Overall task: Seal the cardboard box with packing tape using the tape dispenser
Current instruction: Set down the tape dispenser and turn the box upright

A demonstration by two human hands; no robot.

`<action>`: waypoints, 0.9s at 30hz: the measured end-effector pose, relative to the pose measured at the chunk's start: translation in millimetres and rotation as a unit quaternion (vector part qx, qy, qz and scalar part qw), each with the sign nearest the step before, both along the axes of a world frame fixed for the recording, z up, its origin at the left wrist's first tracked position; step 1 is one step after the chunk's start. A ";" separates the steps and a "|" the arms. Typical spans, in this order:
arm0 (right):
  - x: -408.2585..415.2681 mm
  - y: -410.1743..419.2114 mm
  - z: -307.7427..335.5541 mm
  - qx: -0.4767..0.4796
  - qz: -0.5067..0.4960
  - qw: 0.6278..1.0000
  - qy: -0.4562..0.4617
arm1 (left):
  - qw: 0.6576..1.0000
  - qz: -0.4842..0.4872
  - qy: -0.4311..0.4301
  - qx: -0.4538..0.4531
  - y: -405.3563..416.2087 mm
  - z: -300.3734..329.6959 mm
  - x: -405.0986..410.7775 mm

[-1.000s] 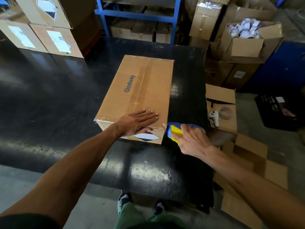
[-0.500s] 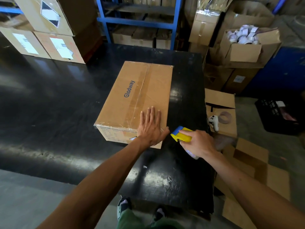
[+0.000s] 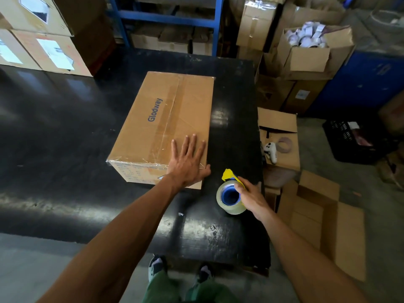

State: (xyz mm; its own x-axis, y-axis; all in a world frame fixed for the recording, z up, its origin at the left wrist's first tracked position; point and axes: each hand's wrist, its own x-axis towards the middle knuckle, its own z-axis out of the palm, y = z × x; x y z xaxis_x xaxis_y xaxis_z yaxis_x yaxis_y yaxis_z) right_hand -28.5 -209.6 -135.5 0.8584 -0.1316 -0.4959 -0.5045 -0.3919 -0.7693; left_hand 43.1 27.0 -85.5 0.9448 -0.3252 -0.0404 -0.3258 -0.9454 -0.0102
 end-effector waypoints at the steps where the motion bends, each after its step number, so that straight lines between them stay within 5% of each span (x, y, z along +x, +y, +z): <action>1: -2.7 2.2 2.9 -0.010 -0.007 1.000 -0.006 | 1.000 0.000 0.000 0.004 -0.3 0.0 -0.6; 8: -5.4 -4.9 -3.9 -0.264 0.040 0.964 0.004 | 1.000 -0.006 0.007 -0.014 2.1 -0.1 0.7; 13: 26.1 2.4 17.8 -0.301 0.084 0.949 0.038 | 0.998 0.038 0.021 -0.053 -1.4 6.0 -1.1; 16: 67.0 19.5 55.7 -0.260 0.108 0.959 -0.035 | 0.995 0.082 0.023 -0.058 -3.9 9.8 -3.6; 21: 136.1 55.9 103.5 -0.336 0.331 0.867 -0.163 | 0.992 0.115 0.023 -0.054 -7.0 8.6 -3.5; 27: 159.6 100.0 90.0 -0.317 0.401 0.853 -0.105 | 0.990 0.110 0.045 -0.077 -2.4 7.8 -0.8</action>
